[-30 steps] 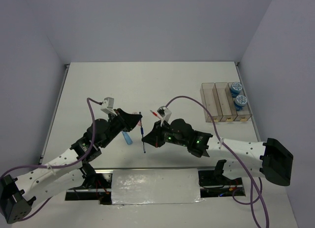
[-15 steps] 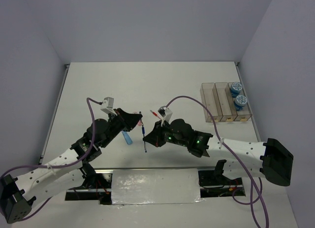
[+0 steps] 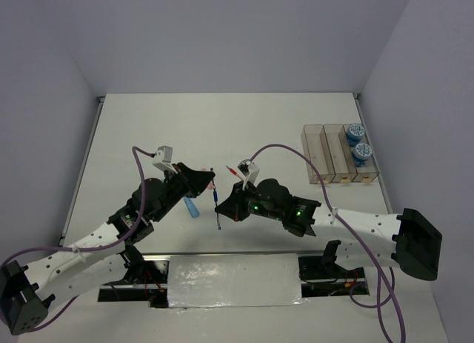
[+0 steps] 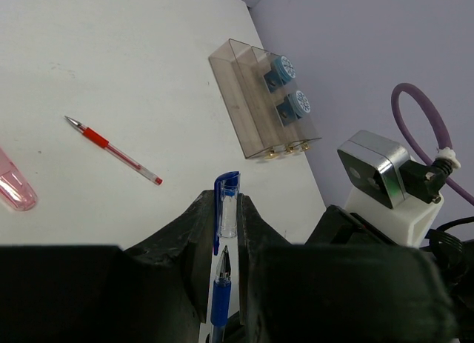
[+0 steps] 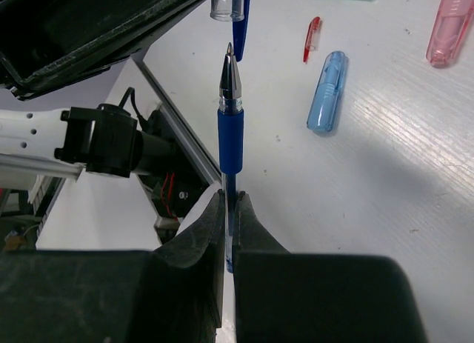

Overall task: Sort the stationery into containers
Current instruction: Close the pen cap on the pen.

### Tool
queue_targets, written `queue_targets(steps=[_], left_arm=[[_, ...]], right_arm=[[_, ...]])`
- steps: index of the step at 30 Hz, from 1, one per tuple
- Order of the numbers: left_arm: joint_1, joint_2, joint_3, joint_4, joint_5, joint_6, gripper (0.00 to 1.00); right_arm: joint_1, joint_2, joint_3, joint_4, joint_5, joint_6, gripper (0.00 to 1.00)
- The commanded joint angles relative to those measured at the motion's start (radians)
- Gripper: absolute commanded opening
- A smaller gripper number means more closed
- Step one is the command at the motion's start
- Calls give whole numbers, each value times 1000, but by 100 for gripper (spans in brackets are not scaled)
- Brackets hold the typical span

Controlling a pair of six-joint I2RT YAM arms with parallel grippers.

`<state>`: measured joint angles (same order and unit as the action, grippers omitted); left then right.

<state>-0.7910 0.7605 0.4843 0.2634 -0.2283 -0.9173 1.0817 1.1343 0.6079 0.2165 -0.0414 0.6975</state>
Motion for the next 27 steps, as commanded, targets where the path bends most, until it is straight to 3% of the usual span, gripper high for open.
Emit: queue_targets(steps=[1, 16, 27], left_arm=[[-4, -4, -13, 74, 17, 11, 0], [-5, -15, -33, 86, 47, 20, 0], [-7, -18, -73, 158, 121, 55, 0]], right_arm=[[-3, -21, 49, 18, 9, -16, 0], [-35, -25, 81, -28, 38, -43, 0], [-78, -27, 122, -9, -21, -55, 0]])
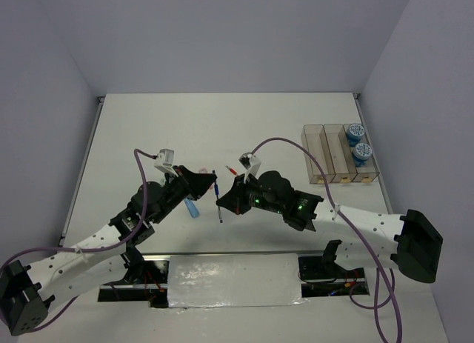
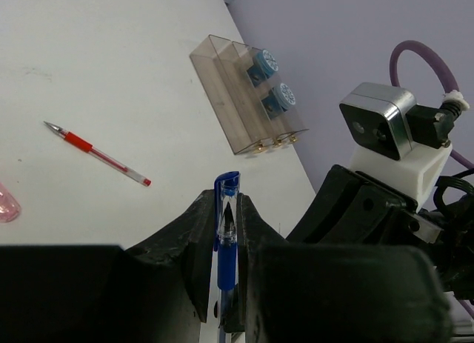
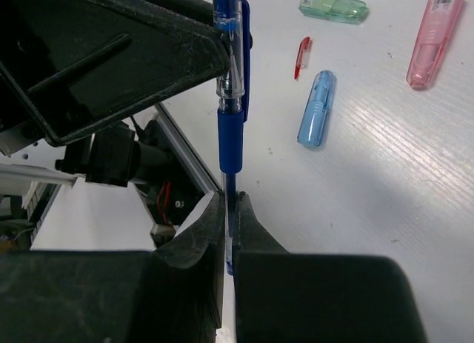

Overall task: Sort the stationery into containers
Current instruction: Close the pen cap on the pen.

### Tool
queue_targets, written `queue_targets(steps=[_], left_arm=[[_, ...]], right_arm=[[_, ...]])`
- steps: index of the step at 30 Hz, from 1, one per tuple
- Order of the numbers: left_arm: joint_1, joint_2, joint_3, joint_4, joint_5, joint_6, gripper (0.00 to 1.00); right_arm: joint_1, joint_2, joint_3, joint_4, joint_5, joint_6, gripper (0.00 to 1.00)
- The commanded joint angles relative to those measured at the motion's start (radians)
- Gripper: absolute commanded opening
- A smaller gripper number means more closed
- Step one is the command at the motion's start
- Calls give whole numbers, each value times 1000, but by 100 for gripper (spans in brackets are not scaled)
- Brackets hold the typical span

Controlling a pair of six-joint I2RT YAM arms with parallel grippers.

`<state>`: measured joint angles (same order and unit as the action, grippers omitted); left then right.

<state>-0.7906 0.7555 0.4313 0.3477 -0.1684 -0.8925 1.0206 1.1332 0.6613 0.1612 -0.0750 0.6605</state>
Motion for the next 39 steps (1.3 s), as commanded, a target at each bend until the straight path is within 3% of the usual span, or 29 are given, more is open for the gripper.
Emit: queue_targets(steps=[1, 15, 24, 39], left_arm=[[-7, -13, -29, 80, 64, 30, 0], [-10, 7, -46, 97, 87, -13, 0], [-48, 38, -43, 94, 89, -11, 0], [-134, 81, -16, 85, 18, 7, 0]], right_arm=[[-19, -29, 73, 57, 12, -27, 0], [-112, -79, 47, 259, 28, -72, 0], [-200, -53, 216, 204, -38, -121, 0], [-260, -29, 310, 201, -127, -169, 0]])
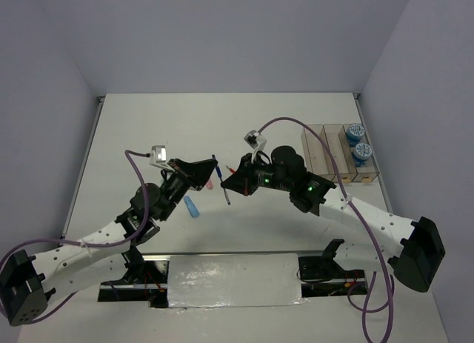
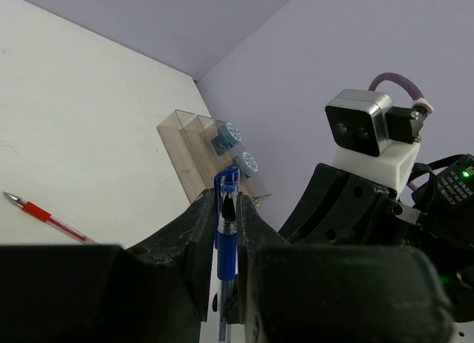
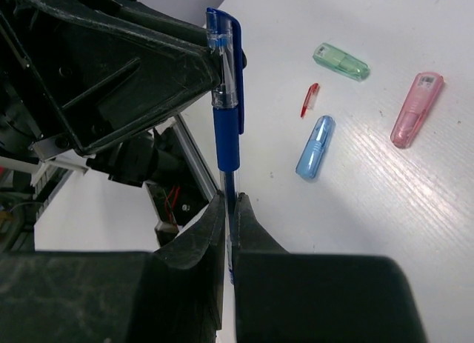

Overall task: Sort the stationery into containers
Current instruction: Close the pen cap on the pen, then place the pen in the storage box.

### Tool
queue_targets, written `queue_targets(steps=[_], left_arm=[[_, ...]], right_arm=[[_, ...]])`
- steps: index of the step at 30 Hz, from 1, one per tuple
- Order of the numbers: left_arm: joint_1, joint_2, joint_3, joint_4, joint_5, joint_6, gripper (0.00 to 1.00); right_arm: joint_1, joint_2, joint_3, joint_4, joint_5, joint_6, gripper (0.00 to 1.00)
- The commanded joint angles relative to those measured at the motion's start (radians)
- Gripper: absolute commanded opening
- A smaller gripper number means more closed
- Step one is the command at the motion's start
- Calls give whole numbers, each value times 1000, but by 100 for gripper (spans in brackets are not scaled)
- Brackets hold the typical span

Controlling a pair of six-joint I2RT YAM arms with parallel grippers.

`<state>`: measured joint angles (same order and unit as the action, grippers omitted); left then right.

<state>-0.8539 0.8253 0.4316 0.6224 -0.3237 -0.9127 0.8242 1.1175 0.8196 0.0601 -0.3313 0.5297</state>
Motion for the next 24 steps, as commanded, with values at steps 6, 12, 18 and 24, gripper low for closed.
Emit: queue_targets(steps=[6, 12, 18, 24], left_arm=[[-71, -72, 171, -544, -47, 75, 17], [-70, -61, 430, -777, -239, 132, 99], [-71, -11, 709, -1074, -411, 133, 99], [-71, 69, 869, -1539, -563, 130, 99]], right_arm=[[-48, 25, -20, 332, 28, -76, 0], [-30, 44, -123, 359, 61, -40, 0], [-124, 82, 5, 42, 242, -129, 0], [-472, 189, 304, -503, 509, -361, 0]])
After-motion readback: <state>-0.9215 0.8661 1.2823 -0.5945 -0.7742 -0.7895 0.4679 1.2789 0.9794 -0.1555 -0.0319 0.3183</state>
